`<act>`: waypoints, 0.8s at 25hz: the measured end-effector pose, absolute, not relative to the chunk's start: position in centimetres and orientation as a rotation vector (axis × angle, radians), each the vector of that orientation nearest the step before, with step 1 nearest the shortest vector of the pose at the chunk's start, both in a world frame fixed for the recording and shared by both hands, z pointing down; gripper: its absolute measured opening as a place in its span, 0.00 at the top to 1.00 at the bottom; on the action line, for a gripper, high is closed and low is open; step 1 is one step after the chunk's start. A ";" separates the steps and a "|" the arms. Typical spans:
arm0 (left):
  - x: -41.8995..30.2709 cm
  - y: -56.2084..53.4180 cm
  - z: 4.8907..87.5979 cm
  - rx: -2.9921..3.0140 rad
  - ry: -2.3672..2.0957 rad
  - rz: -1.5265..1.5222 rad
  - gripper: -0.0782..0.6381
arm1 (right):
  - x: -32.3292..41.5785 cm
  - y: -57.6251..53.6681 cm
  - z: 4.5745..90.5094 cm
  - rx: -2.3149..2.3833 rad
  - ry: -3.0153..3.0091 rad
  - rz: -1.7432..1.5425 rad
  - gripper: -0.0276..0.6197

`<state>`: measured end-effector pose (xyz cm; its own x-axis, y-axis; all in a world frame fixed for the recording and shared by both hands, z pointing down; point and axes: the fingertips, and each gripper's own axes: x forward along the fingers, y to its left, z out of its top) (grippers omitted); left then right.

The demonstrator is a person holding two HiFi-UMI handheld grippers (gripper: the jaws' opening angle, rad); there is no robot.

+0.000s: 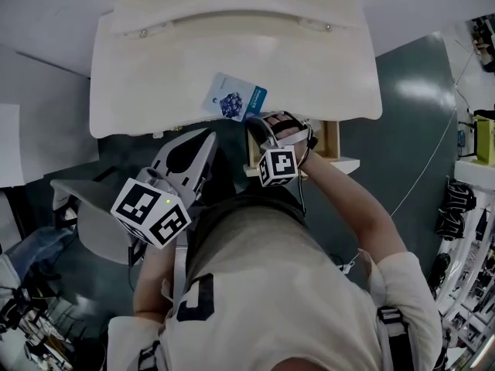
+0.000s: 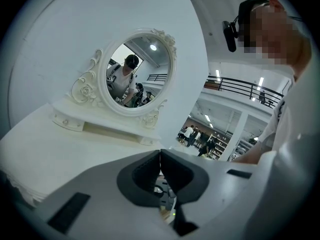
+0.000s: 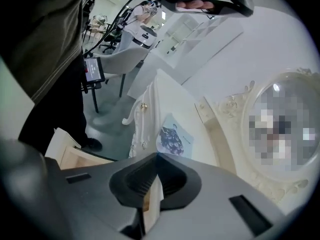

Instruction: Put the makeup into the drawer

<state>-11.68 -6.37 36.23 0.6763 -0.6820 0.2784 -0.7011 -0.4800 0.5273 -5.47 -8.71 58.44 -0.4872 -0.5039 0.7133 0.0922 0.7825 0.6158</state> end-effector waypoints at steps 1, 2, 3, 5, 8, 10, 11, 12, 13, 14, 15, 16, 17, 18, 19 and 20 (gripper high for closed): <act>-11.6 -6.4 36.2 2.270 -1.061 0.045 0.84 | -5.4 -8.6 58.2 0.312 -1.974 -0.706 0.91; -11.7 -6.4 36.3 2.272 -1.068 0.053 0.84 | -5.3 -8.5 57.8 0.318 -1.991 -0.674 0.91; -11.9 -6.6 36.4 2.274 -1.081 0.064 0.84 | -5.4 -8.5 57.4 0.326 -2.008 -0.643 0.91; -12.6 -7.0 36.7 2.277 -1.120 0.092 0.84 | -5.2 -8.6 56.2 0.347 -2.040 -0.586 0.91; -13.6 -7.6 37.0 2.279 -1.173 0.136 0.84 | -4.6 -8.3 54.0 0.374 -2.084 -0.524 0.91; -14.2 -7.6 36.8 2.278 -1.201 0.151 0.84 | -4.5 -7.9 52.5 0.385 -2.110 -0.507 0.91; -14.4 -7.5 36.7 2.276 -1.212 0.153 0.84 | -4.3 -7.7 51.9 0.388 -2.121 -0.500 0.91; -14.4 -7.2 36.6 2.273 -1.218 0.153 0.84 | -4.1 -7.3 51.3 0.389 -2.130 -0.491 0.91; -14.2 -7.0 36.4 2.271 -1.219 0.151 0.84 | -3.7 -7.1 50.8 0.391 -2.139 -0.480 0.91; -13.8 -6.8 36.3 2.272 -1.216 0.149 0.84 | -3.2 -7.0 50.3 0.397 -2.148 -0.468 0.91; -13.2 -6.7 36.2 2.278 -1.210 0.149 0.84 | -2.6 -7.0 49.7 0.407 -2.157 -0.456 0.91; -12.6 -6.6 36.2 2.285 -1.203 0.150 0.84 | -2.0 -7.1 49.1 0.417 -2.165 -0.443 0.91; -11.9 -6.5 36.1 2.291 -1.195 0.152 0.84 | -1.4 -7.0 48.6 0.419 -2.174 -0.427 0.92; -11.1 -6.2 36.1 2.295 -1.189 0.154 0.84 | -0.8 -6.7 48.1 0.411 -2.183 -0.407 0.91; -10.4 -6.0 36.1 2.298 -1.185 0.157 0.84 | -0.1 -6.3 47.7 0.394 -2.195 -0.384 0.91; -9.6 -5.7 36.1 2.300 -1.184 0.160 0.84 | 0.6 -5.8 47.4 0.376 -2.209 -0.359 0.92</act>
<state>-9.59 -5.72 36.13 0.6066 -0.7186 0.3400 -0.7830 -0.4662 0.4118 0.56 -5.79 47.37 -0.5980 -0.3857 0.7026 -0.1437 0.9140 0.3794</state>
